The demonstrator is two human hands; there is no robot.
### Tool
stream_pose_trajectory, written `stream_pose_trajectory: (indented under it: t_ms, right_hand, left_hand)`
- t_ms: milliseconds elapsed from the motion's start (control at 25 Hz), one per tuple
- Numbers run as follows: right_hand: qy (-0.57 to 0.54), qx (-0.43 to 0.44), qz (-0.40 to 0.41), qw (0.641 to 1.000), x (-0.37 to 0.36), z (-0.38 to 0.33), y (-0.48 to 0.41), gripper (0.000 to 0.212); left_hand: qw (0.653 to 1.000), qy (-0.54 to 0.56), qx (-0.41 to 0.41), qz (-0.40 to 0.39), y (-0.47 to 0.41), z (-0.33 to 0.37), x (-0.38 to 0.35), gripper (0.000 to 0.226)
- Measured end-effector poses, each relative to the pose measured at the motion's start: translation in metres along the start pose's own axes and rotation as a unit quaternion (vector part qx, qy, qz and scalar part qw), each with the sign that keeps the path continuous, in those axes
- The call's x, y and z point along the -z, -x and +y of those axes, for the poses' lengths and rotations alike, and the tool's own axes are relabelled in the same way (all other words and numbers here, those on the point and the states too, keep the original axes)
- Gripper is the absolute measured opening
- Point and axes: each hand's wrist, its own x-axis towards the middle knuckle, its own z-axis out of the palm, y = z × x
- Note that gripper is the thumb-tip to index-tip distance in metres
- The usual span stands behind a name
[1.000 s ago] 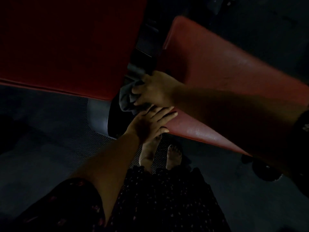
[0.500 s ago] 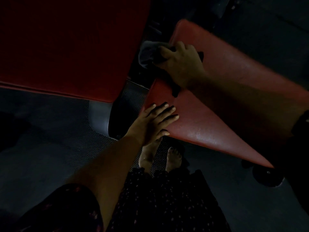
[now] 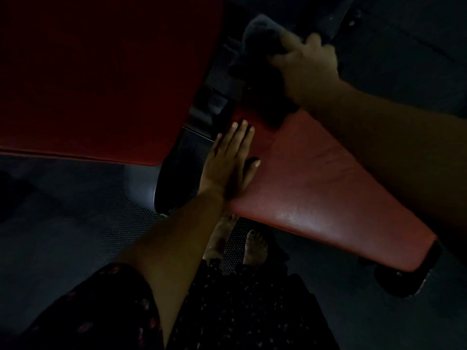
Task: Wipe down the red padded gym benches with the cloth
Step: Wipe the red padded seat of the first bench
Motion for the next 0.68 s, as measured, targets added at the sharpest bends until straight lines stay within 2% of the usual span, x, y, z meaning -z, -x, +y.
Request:
stream_pose_trajectory:
  t_ms: [80,200,240,320,440,560,680]
  right_hand:
    - [0.004,0.040,0.053,0.998,-0.006,-0.016,0.006,0.033]
    - [0.066,0.230,0.104,0.965,-0.020,-0.027,0.015,0.041]
    - [0.082,0.260,0.105,0.956,-0.018,-0.019,0.010,0.043]
    - [0.083,0.213,0.115,0.967,-0.009,0.005,-0.001,0.041]
    - [0.035,0.071,0.048,0.996,0.000,0.025,-0.015,0.035]
    - [-0.033,-0.015,0.016,0.999,0.003,0.018,-0.021,0.053]
    - [-0.141,-0.113,-0.031,0.983,0.005,0.016,-0.034,0.066]
  left_hand:
    - [1.000,-0.002,0.000,-0.015,0.000,-0.002,-0.003,0.069]
    - [0.999,-0.011,0.012,-0.035,0.000,-0.003,-0.005,0.072]
    - [0.999,-0.016,0.012,-0.033,-0.001,-0.003,-0.005,0.072]
    - [0.999,-0.020,0.012,-0.022,-0.001,-0.003,-0.007,0.072]
    - [1.000,-0.025,0.003,-0.008,-0.001,-0.003,-0.008,0.070]
    - [1.000,-0.031,-0.002,-0.006,-0.001,-0.004,-0.008,0.067]
    - [1.000,-0.022,-0.014,0.005,-0.001,-0.005,-0.008,0.066]
